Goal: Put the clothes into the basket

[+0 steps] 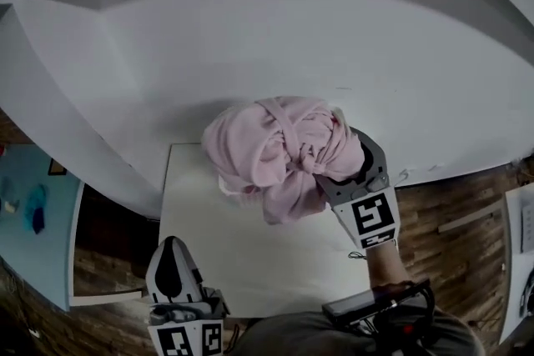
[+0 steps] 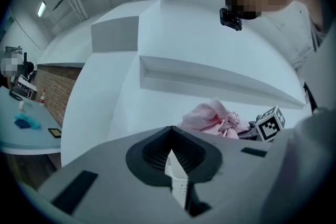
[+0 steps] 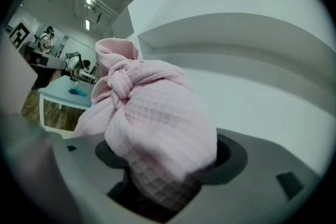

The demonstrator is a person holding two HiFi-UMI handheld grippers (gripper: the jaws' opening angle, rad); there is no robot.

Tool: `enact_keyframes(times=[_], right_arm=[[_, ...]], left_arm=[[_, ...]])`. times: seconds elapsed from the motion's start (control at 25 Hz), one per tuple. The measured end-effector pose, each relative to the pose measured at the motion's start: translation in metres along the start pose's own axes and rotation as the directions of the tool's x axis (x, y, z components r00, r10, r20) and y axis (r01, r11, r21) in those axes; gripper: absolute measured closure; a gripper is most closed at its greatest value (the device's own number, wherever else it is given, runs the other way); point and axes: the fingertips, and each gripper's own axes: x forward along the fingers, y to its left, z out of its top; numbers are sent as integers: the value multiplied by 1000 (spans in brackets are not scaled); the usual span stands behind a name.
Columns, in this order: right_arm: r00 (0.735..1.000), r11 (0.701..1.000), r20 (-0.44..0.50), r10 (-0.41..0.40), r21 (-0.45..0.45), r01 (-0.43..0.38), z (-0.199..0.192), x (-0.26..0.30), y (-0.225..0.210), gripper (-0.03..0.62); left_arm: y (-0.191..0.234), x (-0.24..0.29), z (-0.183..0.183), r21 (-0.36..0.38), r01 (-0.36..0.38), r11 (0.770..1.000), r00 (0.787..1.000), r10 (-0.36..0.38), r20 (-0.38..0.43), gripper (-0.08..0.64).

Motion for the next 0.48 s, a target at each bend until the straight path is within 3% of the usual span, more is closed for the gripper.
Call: enact_keyframes(times=[0.12, 0.24, 0.32, 0.48], right_arm=[[998, 999, -46, -43, -20, 42, -15, 0, -4, 221], [994, 999, -106, -36, 0, 36, -36, 3, -11, 216], [982, 1000, -188, 14, 22, -10, -67, 17, -26, 199], [931, 990, -340, 135, 20, -136, -129, 41, -42, 141]], left_arm=[[2, 4, -6, -14, 30, 999, 1000, -30, -9, 552], [-3, 15, -14, -23, 55, 998, 998, -56, -24, 552], [-16, 34, -22, -22, 67, 998, 997, -68, -45, 552], [-49, 81, -41, -10, 79, 997, 992, -79, -96, 552]])
